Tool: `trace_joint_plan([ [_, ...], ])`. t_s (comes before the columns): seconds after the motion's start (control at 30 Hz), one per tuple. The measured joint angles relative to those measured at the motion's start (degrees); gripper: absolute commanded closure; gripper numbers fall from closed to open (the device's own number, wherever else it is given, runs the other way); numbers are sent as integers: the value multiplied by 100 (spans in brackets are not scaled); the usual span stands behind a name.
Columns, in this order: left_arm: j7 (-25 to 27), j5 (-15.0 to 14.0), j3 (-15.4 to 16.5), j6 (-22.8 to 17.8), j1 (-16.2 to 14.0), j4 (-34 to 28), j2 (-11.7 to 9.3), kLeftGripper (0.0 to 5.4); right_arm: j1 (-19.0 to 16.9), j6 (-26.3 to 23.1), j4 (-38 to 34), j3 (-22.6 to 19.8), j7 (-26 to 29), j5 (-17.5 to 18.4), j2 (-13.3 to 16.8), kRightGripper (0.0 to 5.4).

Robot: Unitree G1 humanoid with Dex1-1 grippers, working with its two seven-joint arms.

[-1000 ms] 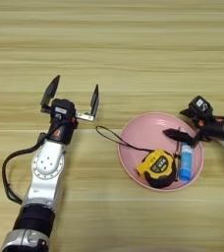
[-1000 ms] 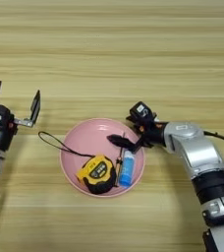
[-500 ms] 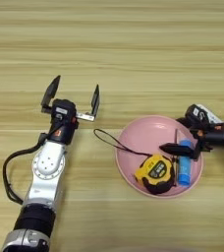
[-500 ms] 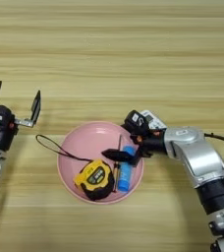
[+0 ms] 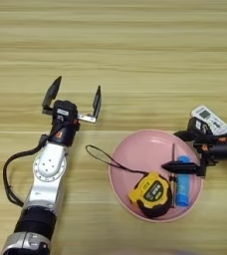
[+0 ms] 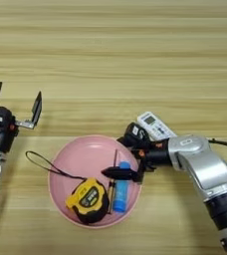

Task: Move the objects on the table

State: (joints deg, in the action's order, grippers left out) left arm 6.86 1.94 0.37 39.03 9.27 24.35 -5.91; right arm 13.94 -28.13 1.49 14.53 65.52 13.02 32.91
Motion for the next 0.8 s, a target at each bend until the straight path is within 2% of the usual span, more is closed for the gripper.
trace_joint_plan([
  [0.17, -11, 8, -13, 0, 0, 0, 23, 0, -128, -5, -133, 85, 117, 22, 86, 3],
  [0.5, -30, 12, -44, 0, 1, 6, 25, 0, -142, -4, -174, 82, 111, 53, 106, 3],
  [0.8, -65, 38, -65, 2, 4, 94, 23, 0, -5, 252, -108, -234, -248, 99, 6, 3],
])
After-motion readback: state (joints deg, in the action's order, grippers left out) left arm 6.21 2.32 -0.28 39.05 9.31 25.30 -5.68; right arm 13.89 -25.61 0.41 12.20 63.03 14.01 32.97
